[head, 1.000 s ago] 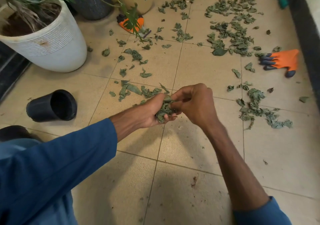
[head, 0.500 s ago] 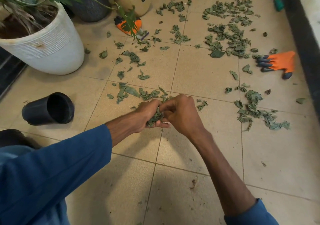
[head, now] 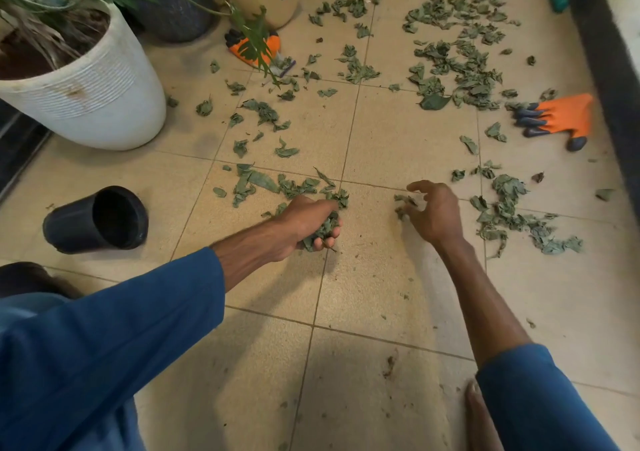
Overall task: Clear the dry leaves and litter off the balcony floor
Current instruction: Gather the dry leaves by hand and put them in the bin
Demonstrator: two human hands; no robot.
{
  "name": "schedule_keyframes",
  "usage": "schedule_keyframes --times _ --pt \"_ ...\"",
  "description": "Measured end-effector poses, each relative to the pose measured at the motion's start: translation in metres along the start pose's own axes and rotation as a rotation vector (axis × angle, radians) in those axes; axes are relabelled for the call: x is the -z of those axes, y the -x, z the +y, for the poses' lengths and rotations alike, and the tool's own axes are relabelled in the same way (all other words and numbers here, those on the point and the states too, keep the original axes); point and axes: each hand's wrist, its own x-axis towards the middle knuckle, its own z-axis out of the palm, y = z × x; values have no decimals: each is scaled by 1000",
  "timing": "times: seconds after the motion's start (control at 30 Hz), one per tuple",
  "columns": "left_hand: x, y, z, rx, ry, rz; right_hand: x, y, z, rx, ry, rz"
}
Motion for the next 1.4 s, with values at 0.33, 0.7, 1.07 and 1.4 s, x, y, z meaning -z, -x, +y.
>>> schedule_keyframes --times 0.33,0.7,1.07,1.4 --pt "1 2 -1 -18 -45 -10 -17 11 17 -51 -136 65" --pt "-3 2 0 10 -12 -14 42 27 -25 21 -596 -157" --pt "-2 9 7 51 250 -66 35 63 -119 280 -553 -291" --pt "4 11 3 50 262 -3 15 81 -140 218 -354 -162"
